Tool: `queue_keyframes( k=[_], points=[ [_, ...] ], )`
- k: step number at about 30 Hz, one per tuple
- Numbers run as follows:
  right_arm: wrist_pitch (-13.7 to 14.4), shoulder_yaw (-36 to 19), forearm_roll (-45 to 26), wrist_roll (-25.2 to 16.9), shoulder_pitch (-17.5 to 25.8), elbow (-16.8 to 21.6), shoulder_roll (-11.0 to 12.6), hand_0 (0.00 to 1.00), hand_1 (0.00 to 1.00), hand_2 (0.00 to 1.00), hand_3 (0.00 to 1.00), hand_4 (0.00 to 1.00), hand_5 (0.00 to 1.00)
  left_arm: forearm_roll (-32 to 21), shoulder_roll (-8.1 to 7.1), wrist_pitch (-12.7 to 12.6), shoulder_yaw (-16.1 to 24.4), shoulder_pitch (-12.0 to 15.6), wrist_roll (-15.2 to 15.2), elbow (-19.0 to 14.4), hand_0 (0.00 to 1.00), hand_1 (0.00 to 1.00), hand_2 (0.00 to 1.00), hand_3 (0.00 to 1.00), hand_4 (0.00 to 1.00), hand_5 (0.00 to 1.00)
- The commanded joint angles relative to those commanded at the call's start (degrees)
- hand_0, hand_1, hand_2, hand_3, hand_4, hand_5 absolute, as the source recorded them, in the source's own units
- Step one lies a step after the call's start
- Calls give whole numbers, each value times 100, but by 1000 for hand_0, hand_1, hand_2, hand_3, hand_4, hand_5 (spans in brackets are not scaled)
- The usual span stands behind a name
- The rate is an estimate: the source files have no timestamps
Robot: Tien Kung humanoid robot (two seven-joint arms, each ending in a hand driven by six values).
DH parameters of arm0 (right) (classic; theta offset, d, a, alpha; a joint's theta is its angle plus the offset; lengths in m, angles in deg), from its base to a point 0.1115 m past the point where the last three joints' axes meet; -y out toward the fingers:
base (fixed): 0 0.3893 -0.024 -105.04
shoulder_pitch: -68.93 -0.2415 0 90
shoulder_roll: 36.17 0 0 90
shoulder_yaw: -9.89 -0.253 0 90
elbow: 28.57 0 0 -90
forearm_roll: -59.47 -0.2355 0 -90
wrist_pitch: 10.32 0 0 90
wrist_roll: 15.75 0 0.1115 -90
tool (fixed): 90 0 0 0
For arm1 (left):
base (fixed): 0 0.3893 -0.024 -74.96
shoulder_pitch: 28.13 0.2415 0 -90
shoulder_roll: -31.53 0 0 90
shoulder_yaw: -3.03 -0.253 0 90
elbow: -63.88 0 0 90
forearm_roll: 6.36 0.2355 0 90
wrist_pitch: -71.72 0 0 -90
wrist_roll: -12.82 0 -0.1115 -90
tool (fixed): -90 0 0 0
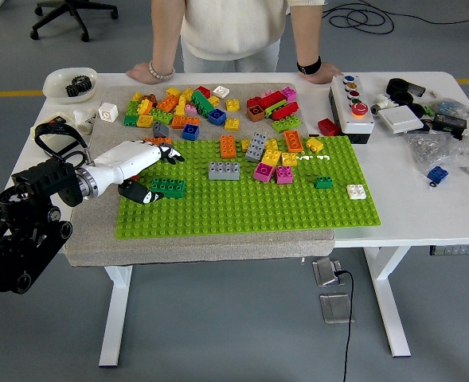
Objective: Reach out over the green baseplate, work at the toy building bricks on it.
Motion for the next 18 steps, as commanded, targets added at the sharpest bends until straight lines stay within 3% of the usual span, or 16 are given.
queue_keyframes(
  k=[18],
  points=[
    [-2,2,2,4,-23,0,17,742,646,684,637,813,509,260,142,107,-186,-383,107,514,887,857,794,832,826,74]
  ],
)
